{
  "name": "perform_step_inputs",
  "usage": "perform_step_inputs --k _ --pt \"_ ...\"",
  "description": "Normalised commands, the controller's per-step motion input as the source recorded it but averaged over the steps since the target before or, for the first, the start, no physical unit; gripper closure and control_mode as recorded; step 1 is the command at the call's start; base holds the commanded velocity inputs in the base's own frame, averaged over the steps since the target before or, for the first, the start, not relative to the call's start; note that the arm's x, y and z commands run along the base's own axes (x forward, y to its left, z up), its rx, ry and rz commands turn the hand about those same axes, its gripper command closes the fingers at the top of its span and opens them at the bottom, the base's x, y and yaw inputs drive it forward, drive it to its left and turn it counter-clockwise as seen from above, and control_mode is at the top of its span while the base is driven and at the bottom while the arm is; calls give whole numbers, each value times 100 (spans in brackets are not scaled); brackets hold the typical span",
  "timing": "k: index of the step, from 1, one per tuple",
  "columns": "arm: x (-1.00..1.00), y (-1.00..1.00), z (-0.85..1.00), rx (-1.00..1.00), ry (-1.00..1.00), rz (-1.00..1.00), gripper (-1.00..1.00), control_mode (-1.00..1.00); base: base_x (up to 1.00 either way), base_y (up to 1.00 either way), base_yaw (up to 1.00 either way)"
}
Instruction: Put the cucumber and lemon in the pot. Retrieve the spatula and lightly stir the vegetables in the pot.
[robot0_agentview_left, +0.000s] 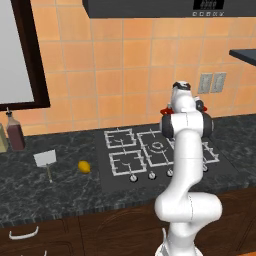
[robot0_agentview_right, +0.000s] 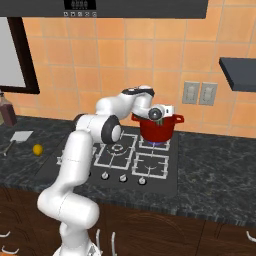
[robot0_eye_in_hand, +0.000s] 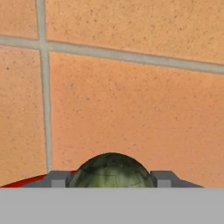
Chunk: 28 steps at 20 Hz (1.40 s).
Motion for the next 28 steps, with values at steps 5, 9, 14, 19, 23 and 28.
perform_step_inputs --k 5,9,14,19,23,28 --pt "0 10 0 0 0 0 -100 -100 0 0 0" --pt "-5 2 23 0 5 0 -100 -100 0 0 0" --pt "-30 0 62 0 9 0 -100 -100 0 0 0" --pt "-71 0 84 0 4 0 -100 -100 0 0 0" --pt "-100 24 97 0 12 0 -100 -100 0 0 0" --pt "-92 55 90 1 19 -1 -100 -100 0 0 0"
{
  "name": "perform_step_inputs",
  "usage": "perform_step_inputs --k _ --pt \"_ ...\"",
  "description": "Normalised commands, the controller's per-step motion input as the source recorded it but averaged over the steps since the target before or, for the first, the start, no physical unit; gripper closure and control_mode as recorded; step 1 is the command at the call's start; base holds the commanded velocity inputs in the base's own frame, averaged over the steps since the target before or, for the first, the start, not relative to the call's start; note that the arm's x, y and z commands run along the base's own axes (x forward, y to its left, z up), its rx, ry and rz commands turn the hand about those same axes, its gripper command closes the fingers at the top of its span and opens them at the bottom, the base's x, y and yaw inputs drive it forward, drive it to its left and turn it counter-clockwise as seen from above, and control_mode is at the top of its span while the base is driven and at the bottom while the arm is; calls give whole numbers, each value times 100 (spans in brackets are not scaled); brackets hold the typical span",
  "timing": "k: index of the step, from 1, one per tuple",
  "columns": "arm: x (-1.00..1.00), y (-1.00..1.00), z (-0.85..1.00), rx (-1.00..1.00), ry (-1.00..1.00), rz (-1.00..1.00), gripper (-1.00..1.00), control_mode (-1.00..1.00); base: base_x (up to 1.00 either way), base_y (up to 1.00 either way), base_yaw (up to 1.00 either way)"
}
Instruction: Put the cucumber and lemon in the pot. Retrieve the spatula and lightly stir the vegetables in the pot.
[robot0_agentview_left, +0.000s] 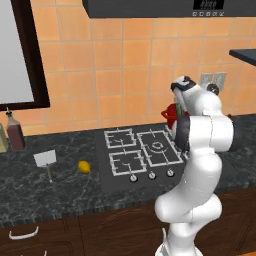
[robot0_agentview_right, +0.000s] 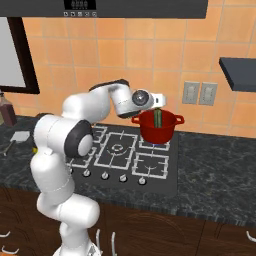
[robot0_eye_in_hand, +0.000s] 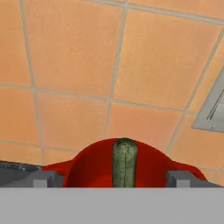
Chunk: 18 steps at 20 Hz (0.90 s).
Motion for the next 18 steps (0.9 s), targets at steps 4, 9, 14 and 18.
perform_step_inputs --k 4,9,14,18 --pt "-71 56 100 7 28 -5 -100 -100 0 0 0" --pt "-68 55 93 11 35 -8 -100 -100 0 0 0" --pt "-62 58 35 12 41 -10 -100 -100 0 0 0" --pt "-56 55 -2 17 41 -6 -100 -100 0 0 0"
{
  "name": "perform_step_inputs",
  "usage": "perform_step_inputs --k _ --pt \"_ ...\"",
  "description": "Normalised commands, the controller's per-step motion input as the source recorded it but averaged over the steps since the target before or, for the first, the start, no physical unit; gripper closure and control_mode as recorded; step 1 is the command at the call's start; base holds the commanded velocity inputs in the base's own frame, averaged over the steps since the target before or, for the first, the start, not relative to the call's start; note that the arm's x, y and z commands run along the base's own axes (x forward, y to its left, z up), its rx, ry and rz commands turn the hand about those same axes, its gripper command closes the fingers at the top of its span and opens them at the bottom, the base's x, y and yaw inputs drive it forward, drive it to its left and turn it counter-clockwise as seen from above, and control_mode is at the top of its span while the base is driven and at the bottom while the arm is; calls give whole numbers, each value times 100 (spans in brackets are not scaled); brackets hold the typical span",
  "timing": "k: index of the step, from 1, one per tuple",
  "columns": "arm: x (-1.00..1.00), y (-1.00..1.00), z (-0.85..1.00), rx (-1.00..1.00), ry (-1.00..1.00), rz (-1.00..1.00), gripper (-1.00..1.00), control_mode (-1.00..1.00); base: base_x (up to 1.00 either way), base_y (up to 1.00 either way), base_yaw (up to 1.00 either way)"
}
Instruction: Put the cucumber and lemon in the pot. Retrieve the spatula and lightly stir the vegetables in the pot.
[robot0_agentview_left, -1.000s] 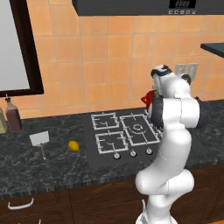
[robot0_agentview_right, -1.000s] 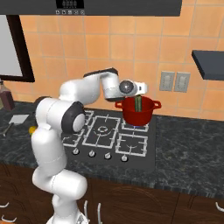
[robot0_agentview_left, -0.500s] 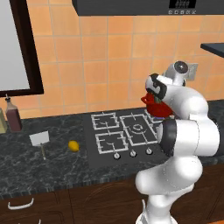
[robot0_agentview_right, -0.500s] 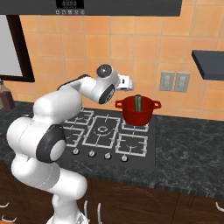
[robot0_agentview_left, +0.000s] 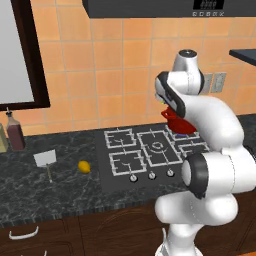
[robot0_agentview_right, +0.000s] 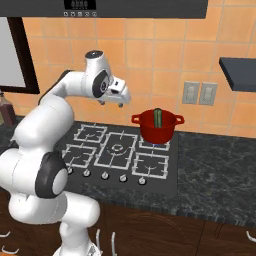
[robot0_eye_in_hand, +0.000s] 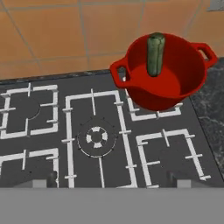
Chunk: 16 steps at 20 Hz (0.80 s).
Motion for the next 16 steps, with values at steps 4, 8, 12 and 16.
perform_step_inputs --k 4,8,12,16 --pt "-53 63 -17 17 40 -1 -100 -100 0 0 0" --pt "-49 70 -40 2 19 0 -100 -100 0 0 0" --pt "-49 85 -45 0 6 1 -100 -100 0 0 0" --pt "-22 100 -68 -2 1 14 -100 -100 0 0 0"
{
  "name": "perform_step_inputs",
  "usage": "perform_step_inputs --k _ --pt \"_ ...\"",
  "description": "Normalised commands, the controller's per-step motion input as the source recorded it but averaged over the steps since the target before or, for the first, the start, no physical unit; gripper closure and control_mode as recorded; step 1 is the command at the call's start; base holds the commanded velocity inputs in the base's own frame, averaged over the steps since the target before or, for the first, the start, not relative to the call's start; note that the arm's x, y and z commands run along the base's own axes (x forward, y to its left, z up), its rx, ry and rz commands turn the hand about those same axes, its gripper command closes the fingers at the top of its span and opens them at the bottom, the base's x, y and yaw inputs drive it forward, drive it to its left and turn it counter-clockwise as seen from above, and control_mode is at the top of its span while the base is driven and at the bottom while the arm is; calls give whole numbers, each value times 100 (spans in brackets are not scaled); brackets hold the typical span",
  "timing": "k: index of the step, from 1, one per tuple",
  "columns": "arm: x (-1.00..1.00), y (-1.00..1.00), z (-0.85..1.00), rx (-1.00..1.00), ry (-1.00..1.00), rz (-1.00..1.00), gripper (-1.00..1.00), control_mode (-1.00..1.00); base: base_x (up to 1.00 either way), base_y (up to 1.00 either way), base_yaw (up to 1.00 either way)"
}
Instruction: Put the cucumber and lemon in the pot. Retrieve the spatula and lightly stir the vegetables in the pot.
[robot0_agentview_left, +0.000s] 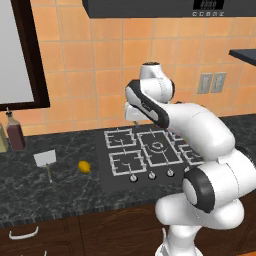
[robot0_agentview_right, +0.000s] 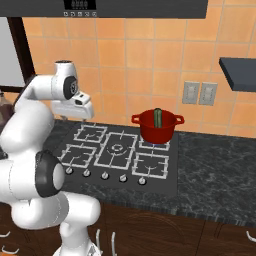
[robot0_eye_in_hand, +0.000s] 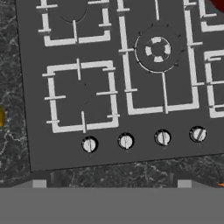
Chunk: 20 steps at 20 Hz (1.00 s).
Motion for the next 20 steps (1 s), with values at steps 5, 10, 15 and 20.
perform_step_inputs --k 5,10,15,20 --pt "-1 100 -68 -6 1 15 -100 -100 0 0 0" --pt "3 100 -51 -8 6 9 -100 -100 0 0 0" --pt "12 100 -46 -7 15 8 -100 -100 0 0 0" --pt "37 99 -35 -4 18 8 -100 -100 0 0 0"
